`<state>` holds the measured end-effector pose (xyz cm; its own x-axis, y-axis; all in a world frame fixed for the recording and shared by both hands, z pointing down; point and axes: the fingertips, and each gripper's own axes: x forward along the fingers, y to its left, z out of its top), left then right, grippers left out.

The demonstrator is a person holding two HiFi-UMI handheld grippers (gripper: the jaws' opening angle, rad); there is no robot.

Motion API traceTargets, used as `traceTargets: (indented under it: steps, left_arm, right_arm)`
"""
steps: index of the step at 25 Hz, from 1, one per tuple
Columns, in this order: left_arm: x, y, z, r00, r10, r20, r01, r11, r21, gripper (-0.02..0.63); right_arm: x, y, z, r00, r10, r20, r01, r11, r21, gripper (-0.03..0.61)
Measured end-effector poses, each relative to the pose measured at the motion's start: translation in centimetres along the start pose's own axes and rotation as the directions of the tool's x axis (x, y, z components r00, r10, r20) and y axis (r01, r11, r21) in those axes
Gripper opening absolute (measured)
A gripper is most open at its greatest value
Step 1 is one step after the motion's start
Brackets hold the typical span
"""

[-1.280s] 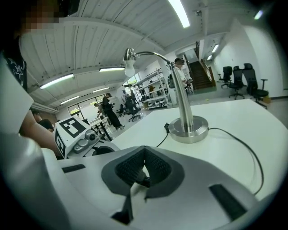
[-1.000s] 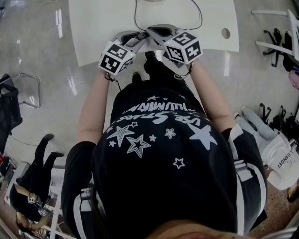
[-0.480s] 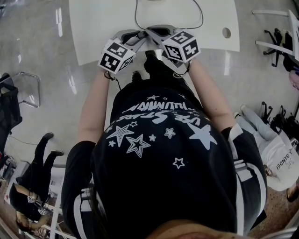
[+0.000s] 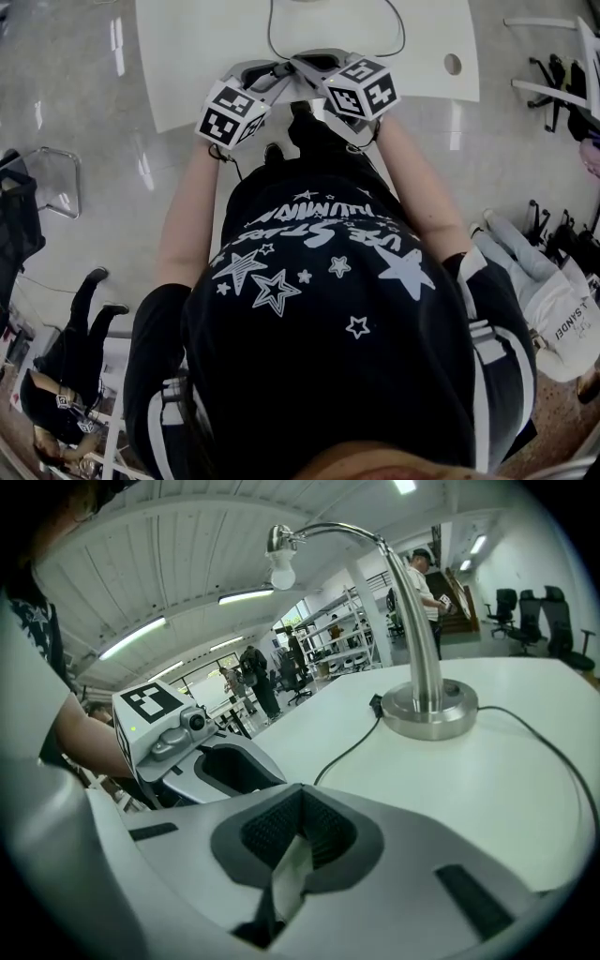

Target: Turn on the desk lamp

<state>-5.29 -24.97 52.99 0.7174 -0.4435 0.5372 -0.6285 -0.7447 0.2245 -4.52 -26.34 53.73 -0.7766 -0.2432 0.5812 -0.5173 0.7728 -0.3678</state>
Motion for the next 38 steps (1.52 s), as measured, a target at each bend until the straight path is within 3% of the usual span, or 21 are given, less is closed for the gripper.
traceTargets:
  steps: [12,17,22,28,38]
  left_arm:
    - [0.1,-0.1,-0.1,1.0,-0.005,-0.002,0.005,1.0,-0.02,0.136]
    - [0.3,0.0,0.0,1.0,0.015,-0.005,-0.015,1.0,-0.023,0.137]
    - [0.2,0.4,0.3,0.998,0.057,-0.002,-0.057,0.998,-0.03,0.137]
    - [-1.2,1.2,0.1,0.992,0.124,0.023,-0.122,0.988,-0.09,0.138]
    - [-4.7,1.0,0.7,0.974,0.21,0.088,-0.201,0.975,-0.098,0.14]
  right_arm:
    - [-0.1,0.0,-0.1,1.0,0.002,0.011,-0.002,1.0,0.028,0.005]
    - [-0.3,-0.2,0.0,0.999,-0.033,0.031,0.034,0.999,-0.014,0.005]
    - [-0.9,-0.3,0.8,0.996,-0.063,0.067,0.065,0.997,-0.029,0.005]
    - [-1.8,0.0,0.9,0.993,-0.079,0.086,0.082,0.996,-0.024,0.005]
    - [-3.3,2.1,0.5,0.987,-0.096,0.126,0.096,0.995,0.007,0.005]
